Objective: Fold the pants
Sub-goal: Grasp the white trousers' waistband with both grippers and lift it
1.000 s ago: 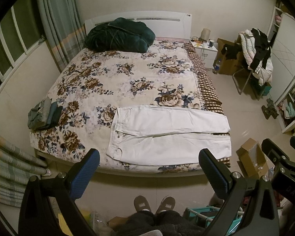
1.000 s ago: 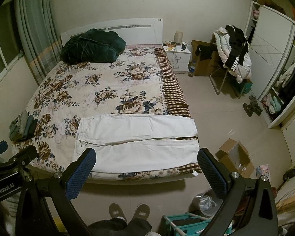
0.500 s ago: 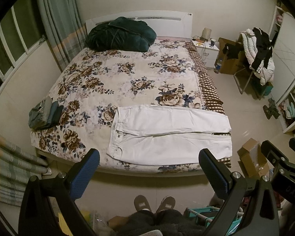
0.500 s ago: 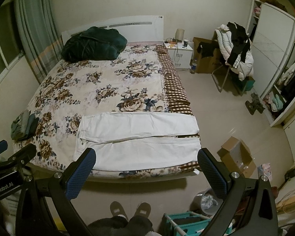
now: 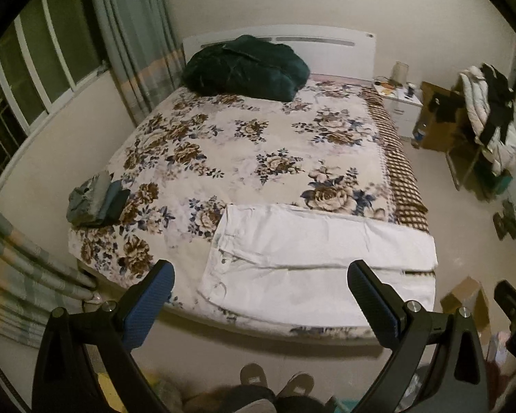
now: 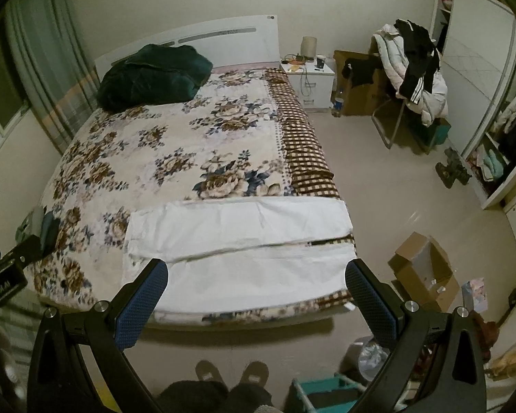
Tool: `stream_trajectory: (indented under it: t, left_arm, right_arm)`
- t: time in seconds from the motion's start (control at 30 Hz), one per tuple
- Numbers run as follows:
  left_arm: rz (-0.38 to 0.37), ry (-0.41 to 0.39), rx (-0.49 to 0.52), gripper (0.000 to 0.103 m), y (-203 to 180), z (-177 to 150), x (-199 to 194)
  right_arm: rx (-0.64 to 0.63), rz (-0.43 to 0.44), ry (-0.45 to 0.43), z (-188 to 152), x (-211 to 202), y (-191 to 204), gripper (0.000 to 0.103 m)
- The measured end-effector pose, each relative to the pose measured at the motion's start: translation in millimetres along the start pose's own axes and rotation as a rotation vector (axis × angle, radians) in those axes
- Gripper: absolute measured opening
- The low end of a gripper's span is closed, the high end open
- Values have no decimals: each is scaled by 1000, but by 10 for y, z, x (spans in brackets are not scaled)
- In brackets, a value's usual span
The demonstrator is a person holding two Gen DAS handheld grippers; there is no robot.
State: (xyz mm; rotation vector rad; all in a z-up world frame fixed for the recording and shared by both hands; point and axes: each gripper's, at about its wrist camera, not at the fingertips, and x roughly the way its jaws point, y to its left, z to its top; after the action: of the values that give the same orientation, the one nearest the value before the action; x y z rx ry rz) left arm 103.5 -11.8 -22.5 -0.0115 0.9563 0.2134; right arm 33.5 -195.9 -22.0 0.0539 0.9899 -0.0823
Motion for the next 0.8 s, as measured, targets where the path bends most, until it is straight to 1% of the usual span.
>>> stream_trajectory:
  t: [0.1, 0.2, 0.23, 0.27, 0.3, 0.33, 0.37, 0.4, 0.43, 0.5, 0.53, 0.63, 0.7, 0.73, 0.8]
  left_arm:
    - [24, 47, -16, 103, -65, 120, 419]
    - [54, 120, -26, 103, -139, 305, 1100]
    - [66, 156, -29, 103, -165, 366, 1357]
    - [70, 185, -31, 103, -193, 388, 1528]
    - [69, 223, -37, 103, -210, 440, 1792]
    - [76, 275, -48, 103, -230, 509, 2174]
    - [83, 315, -59, 103, -251, 560, 2461]
    - [81, 341, -70, 103, -264, 571, 2646]
    - [78, 389, -99, 103, -275, 625, 3040]
    - [81, 448, -130, 103, -309, 692, 3523]
    - [91, 491, -151, 103, -325, 725, 3901]
    - [111, 586, -191, 103, -332, 793, 4649]
    - [114, 650, -231, 103, -330, 819, 5145]
    - [119, 690, -261, 103, -322, 810, 5457]
    - [121, 757, -315, 103, -286, 790, 5921]
  right_arm:
    - [18, -38, 16, 230, 520, -49, 103]
    - [44, -61, 47, 492, 1143, -123, 103]
    - [62, -74, 71, 587, 1431, -142, 103]
    - [81, -68, 96, 664, 1676, -168, 103]
    - [107, -51, 125, 741, 1942, -206, 103]
    - [140, -41, 156, 828, 2245, -255, 103]
    - [176, -38, 191, 909, 2571, -316, 103]
    - [215, -35, 230, 990, 2954, -364, 103]
    - [253, -41, 261, 1050, 3351, -431, 103]
    - [332, -67, 320, 1143, 4075, -553, 103]
    - [362, -74, 347, 1158, 4365, -615, 103]
    - [498, -103, 457, 1165, 5506, -853, 103]
    - [563, -124, 500, 1135, 6079, -992, 103]
    - [595, -137, 520, 1116, 6369, -1069, 103]
    - [644, -151, 550, 1055, 6787, -1165, 103]
